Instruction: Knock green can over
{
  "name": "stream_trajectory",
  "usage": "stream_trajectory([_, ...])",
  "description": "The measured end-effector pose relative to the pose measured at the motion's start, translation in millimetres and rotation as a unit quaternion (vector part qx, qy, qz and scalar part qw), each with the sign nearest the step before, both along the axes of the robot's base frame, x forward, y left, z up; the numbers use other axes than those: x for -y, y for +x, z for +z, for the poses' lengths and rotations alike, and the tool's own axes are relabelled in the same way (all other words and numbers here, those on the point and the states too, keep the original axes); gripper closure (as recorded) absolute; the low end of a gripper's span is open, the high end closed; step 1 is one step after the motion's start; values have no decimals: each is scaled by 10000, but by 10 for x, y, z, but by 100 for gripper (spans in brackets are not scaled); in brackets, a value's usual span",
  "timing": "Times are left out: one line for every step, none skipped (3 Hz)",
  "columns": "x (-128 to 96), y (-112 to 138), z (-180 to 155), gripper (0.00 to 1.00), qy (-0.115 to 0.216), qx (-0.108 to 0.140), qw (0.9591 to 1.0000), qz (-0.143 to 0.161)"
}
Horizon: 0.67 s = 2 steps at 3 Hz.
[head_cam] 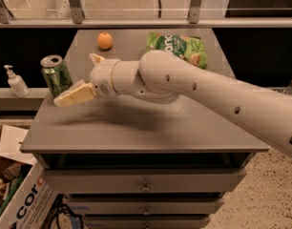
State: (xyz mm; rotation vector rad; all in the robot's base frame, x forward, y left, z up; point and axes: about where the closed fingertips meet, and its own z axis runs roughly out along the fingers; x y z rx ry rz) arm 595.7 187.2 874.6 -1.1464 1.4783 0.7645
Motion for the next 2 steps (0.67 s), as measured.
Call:
stream_trajectory([-370, 134, 48, 0, 260, -10, 9997, 36])
stream_trajectory([-746, 178, 108, 0, 505, -26, 9986, 148])
